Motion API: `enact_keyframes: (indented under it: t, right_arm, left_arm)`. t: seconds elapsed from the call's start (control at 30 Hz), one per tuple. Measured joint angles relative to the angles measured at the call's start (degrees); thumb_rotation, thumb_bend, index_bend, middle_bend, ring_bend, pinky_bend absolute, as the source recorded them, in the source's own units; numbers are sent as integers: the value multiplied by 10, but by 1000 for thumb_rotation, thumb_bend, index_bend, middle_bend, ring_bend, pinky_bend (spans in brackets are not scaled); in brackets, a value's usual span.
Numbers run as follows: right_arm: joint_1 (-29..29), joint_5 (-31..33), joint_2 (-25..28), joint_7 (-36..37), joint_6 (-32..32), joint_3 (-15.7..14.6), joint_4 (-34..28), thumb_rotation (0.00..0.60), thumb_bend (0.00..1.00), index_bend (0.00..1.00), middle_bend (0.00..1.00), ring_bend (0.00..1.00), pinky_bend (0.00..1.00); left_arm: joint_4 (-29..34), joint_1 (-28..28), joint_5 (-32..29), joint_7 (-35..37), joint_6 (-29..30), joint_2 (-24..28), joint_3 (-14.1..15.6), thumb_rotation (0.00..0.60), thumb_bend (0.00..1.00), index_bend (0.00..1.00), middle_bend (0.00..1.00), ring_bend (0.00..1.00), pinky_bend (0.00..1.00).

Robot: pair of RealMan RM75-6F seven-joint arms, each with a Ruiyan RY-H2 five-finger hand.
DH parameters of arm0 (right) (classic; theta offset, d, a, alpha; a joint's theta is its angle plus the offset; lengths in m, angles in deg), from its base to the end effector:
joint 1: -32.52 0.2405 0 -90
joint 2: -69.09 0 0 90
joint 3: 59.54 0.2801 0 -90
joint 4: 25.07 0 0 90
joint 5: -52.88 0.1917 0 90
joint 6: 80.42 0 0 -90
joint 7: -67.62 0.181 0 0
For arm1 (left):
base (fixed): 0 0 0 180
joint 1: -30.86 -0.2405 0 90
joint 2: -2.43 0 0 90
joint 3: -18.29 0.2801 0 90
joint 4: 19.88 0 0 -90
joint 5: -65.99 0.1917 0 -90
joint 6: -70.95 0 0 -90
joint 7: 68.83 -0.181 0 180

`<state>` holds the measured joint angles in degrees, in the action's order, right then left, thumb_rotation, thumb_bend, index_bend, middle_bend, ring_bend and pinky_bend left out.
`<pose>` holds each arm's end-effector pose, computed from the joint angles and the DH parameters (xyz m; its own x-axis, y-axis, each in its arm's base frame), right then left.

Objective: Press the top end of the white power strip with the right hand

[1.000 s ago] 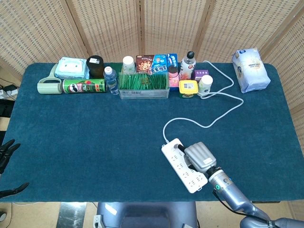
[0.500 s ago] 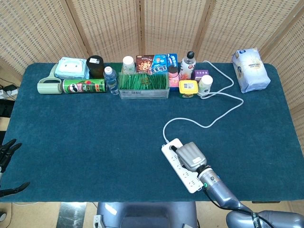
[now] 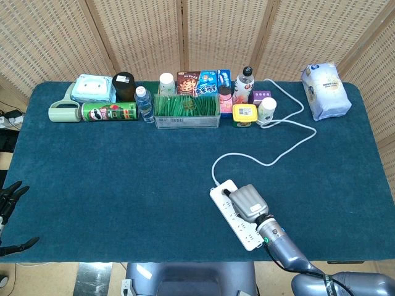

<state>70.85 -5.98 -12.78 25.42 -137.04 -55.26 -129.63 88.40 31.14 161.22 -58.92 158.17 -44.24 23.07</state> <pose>-0.1577 -0.3178 -0.0077 0.6337 -0.3184 0.7050 -0.7500 -0.4762 0.4591 -0.2828 0.1654 0.2337 0.2602 0.1353 0.9560 0.9655 -0.0467 -0.2562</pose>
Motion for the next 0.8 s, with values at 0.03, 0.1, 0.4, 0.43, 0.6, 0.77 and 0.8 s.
enact_keyframes:
  t: [0.03, 0.1, 0.4, 0.43, 0.6, 0.77, 0.8]
  right_arm:
    - [1, 0, 0, -1, -1, -1, 1, 600, 853, 271, 907, 1000, 1000]
    - [2, 3, 1, -2, -2, -5, 5, 600, 852, 272, 907, 1000, 1000]
    - [11, 20, 1, -2, -4, -12, 11, 600, 852, 276, 907, 1000, 1000]
    - [12, 21, 0, -4, -5, -12, 11, 600, 852, 276, 907, 1000, 1000]
    - [18, 26, -5, -20, -13, -16, 6, 600, 852, 278, 907, 1000, 1000]
    - [27, 42, -19, -43, -21, -20, 8, 600, 853, 281, 907, 1000, 1000]
    - [29, 46, -21, -47, -22, -20, 9, 600, 853, 282, 907, 1000, 1000]
  left_arm:
    - [0, 0, 0, 1, 0, 0, 0, 600, 113, 0, 0, 0, 21]
    - [-1, -1, 2, 3, 2, 1, 1, 600, 112, 0, 0, 0, 21]
    - [-4, -1, 0, 12, 3, 3, 0, 600, 113, 0, 0, 0, 21]
    - [-4, -1, -1, 13, 3, 3, 0, 600, 113, 0, 0, 0, 21]
    - [-4, 0, 0, 13, 2, 3, 0, 600, 113, 0, 0, 0, 21]
    - [-5, -1, 1, 15, 5, 4, 0, 600, 113, 0, 0, 0, 22]
    - [-6, -2, 1, 16, 5, 4, 0, 600, 113, 0, 0, 0, 22]
